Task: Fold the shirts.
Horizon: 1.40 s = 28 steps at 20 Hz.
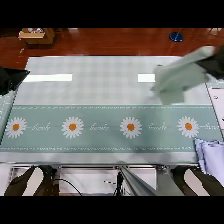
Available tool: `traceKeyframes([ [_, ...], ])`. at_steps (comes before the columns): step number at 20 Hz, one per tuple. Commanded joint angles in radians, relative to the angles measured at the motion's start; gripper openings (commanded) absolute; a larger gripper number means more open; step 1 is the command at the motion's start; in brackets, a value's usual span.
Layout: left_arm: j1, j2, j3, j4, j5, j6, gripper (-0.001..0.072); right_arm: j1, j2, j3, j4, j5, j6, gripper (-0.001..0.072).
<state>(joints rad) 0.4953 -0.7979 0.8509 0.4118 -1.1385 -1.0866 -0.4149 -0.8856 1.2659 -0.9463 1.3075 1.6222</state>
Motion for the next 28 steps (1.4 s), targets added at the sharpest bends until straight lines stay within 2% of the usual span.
traceKeyframes([
  [1,-0.042,0.0,0.0,0.0,0.005,0.0,0.0027,-0.263,0.089,0.108,-0.274,0.334,0.017,0.003],
  [3,-0.063,-0.006,0.0,0.0,0.005,0.0,0.0026,-0.388,0.097,0.11,-0.432,0.451,-0.073,0.003],
  [5,-0.101,-0.016,0.0,0.0,0.005,0.0,0.0027,-0.484,0.093,0.109,-0.607,0.487,-0.07,0.003],
  [10,-0.197,-0.047,0.0,0.001,0.004,0.031,0.0027,-0.6,0.06,0.09,-0.684,0.549,-0.071,0.003],
  [12,-0.194,-0.053,0.0,0.001,0.004,0.03,0.0027,-0.6,0.068,0.045,-0.843,0.549,-0.071,0.003],
  [15,-0.169,-0.062,0.0,0.001,0.032,0.031,0.0027,-0.616,0.1,-0.083,-1.007,0.549,-0.074,0.003],
  [19,-0.088,-0.084,0.0,0.0,0.14,0.031,0.0027,-0.71,0.161,-0.285,-1.215,0.537,-0.086,0.003],
  [23,0.015,-0.119,0.0,0.0,0.199,0.031,0.0027,-0.846,0.238,-0.435,-1.317,0.466,-0.116,0.0031],
  [26,0.076,-0.154,0.0,0.0,0.249,0.031,0.0027,-0.95,0.264,-0.544,-1.318,0.41,-0.116,0.0032],
  [27,0.089,-0.165,0.0,0.0,0.258,0.031,0.0027,-0.979,0.264,-0.578,-1.317,0.389,-0.116,0.0049],
  [28,0.099,-0.173,0.0,0.0,0.26,0.031,0.0027,-1.001,0.264,-0.603,-1.32,0.36,-0.116,0.019],
])
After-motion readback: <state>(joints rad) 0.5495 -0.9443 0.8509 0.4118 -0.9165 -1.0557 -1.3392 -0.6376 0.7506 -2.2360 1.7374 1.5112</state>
